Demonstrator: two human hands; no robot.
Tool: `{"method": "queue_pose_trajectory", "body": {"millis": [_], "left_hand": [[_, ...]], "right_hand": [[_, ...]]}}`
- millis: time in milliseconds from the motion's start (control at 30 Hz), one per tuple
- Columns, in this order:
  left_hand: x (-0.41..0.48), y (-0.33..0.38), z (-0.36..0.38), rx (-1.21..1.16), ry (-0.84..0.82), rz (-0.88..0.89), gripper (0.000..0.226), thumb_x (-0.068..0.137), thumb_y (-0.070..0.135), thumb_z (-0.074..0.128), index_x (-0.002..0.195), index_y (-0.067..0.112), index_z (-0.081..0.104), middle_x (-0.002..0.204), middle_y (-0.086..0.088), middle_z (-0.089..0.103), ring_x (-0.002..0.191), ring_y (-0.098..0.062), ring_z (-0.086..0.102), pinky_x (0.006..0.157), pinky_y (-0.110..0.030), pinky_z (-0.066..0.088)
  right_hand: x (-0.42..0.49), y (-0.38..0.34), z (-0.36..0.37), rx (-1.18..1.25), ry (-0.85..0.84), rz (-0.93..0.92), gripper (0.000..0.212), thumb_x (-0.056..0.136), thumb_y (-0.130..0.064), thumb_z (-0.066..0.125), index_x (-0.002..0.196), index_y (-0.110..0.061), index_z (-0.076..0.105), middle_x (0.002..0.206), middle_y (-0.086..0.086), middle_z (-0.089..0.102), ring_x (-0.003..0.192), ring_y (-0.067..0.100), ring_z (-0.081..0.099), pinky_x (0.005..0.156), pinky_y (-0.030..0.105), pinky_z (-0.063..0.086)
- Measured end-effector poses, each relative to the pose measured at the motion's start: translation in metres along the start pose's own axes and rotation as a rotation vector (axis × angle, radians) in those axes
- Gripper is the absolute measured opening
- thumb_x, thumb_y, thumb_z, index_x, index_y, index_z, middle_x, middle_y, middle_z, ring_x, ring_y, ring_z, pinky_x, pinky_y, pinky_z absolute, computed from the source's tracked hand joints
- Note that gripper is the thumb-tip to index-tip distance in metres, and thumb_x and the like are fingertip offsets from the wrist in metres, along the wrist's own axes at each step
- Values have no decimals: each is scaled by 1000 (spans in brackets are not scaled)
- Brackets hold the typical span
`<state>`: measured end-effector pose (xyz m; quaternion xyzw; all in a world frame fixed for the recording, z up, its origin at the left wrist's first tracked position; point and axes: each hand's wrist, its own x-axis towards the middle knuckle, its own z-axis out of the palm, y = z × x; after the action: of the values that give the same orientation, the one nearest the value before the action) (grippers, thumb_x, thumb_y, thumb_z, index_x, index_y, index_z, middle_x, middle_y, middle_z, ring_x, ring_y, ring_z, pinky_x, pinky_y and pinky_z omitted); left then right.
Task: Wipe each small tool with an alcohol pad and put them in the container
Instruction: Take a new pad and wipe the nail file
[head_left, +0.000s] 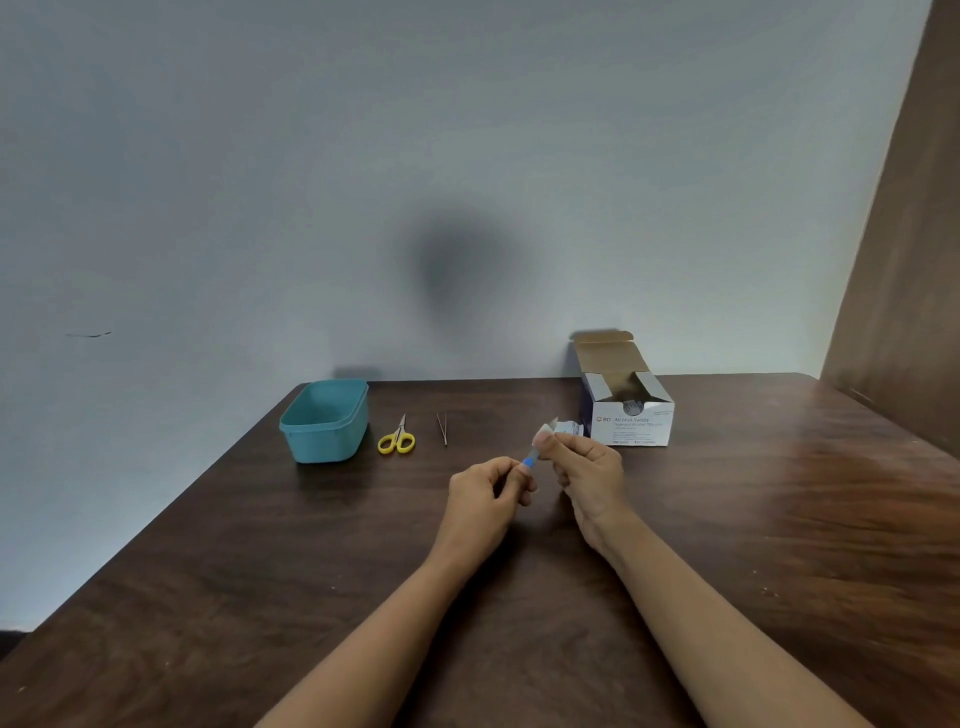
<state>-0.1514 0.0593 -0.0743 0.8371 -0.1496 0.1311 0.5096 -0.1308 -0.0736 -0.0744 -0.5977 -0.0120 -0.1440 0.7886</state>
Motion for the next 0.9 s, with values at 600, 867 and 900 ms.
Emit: {"method": "queue_pose_trajectory", "body": {"millis": [600, 867, 900], "left_hand": [[0, 0, -6, -300, -141, -53, 33, 97, 25, 53, 72, 11, 71, 60, 2, 61, 60, -10, 49, 58, -17, 39], [2, -1, -6, -351, -77, -64, 32, 96, 21, 54, 71, 11, 71, 60, 0, 62, 60, -6, 53, 59, -17, 40], [1, -1, -6, -344, -86, -62, 32, 96, 21, 54, 72, 10, 71, 60, 0, 62, 60, -7, 53, 58, -17, 40]], "right_hand": [[9, -1, -5, 300, -84, 166, 35, 68, -24, 70, 96, -3, 70, 64, 0, 50, 55, 4, 43, 51, 17, 36], [2, 0, -4, 61, -209, 41, 8, 76, -19, 70, 75, -14, 76, 57, -5, 55, 58, 7, 38, 56, 18, 33], [3, 1, -5, 99, -180, 52, 10, 73, -21, 72, 77, -14, 77, 60, -3, 54, 58, 7, 37, 54, 18, 33]]}}
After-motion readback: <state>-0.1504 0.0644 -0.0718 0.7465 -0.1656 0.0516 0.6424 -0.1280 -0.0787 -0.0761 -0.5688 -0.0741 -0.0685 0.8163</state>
